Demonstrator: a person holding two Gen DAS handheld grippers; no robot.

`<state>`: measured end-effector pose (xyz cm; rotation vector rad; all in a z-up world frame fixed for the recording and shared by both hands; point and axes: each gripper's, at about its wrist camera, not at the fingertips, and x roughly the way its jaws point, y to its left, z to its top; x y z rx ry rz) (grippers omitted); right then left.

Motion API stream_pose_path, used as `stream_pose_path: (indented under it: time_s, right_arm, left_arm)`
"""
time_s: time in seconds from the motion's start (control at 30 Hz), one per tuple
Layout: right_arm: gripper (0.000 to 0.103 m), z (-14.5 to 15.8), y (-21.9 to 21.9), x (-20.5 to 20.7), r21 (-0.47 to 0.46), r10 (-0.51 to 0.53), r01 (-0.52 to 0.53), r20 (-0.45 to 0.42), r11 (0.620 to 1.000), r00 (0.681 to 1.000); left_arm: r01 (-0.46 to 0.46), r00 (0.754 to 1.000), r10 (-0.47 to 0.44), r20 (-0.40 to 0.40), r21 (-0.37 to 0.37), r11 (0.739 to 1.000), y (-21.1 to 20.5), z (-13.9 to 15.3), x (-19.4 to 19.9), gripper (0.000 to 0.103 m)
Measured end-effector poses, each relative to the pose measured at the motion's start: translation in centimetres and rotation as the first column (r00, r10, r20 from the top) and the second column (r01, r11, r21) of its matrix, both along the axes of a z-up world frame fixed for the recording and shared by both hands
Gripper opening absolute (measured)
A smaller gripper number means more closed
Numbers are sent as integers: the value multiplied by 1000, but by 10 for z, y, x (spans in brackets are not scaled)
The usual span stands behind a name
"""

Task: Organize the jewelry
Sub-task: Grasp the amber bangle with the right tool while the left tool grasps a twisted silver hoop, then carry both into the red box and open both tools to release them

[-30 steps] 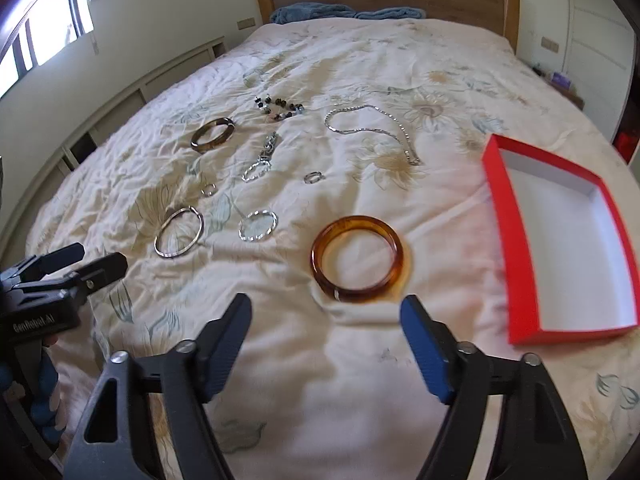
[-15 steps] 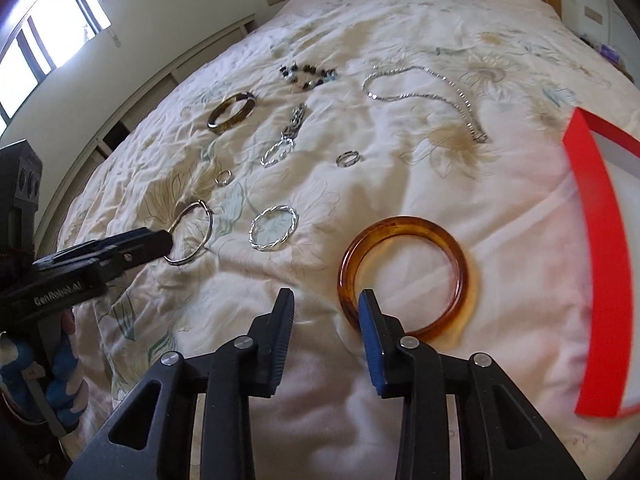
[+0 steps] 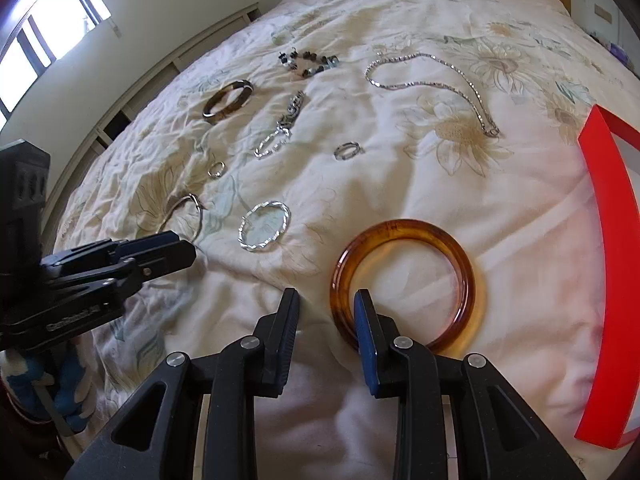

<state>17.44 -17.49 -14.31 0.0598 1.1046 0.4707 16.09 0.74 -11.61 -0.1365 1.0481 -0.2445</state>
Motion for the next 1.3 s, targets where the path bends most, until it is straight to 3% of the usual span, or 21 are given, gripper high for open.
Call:
stream_pose_path:
  time_s: [0.2, 0.27, 0.33, 0.67, 0.73, 0.8, 0.87, 1.07, 1.3]
  right_arm:
    - [26, -15, 4, 7, -72, 24, -27, -41, 997, 999]
    - [20, -19, 4, 10, -93, 29, -33, -45, 995, 999]
    - [13, -17, 0, 10, -93, 24, -28, -45, 995, 999]
    - [11, -6, -27, 2, -15, -19, 19, -39, 1000, 999]
    - [10, -3, -31, 1, 6, -26, 26, -32, 1000, 999]
    - [10, 1, -35, -3, 26, -34, 34, -23, 999, 999]
    - [9, 7, -39, -5, 56, -41, 42, -14, 998, 999]
    - [8, 33, -49, -20, 122, -61, 58, 20, 991, 998]
    - [8, 76, -66, -44, 146, -92, 76, 105, 986, 990]
  left_arm:
    - [40, 999, -40, -13, -20, 999, -23, -2, 7, 30]
    - [30, 999, -30, -24, -24, 999, -26, -4, 13, 30]
    - [14, 999, -15, -35, -30, 999, -26, -6, 19, 30]
    - [2, 997, 1, -83, 40, 999, -41, -27, 49, 29]
    - [6, 996, -1, -86, 51, 999, -45, -31, 52, 25]
    - [7, 996, -2, -86, 55, 998, -46, -33, 54, 8]
    - [-6, 996, 11, -88, 51, 999, -45, -33, 55, 6]
    - [-20, 997, 25, -79, 62, 998, -46, -20, 43, 3]
    - [-17, 1000, 19, -19, 62, 998, -58, 26, 22, 3]
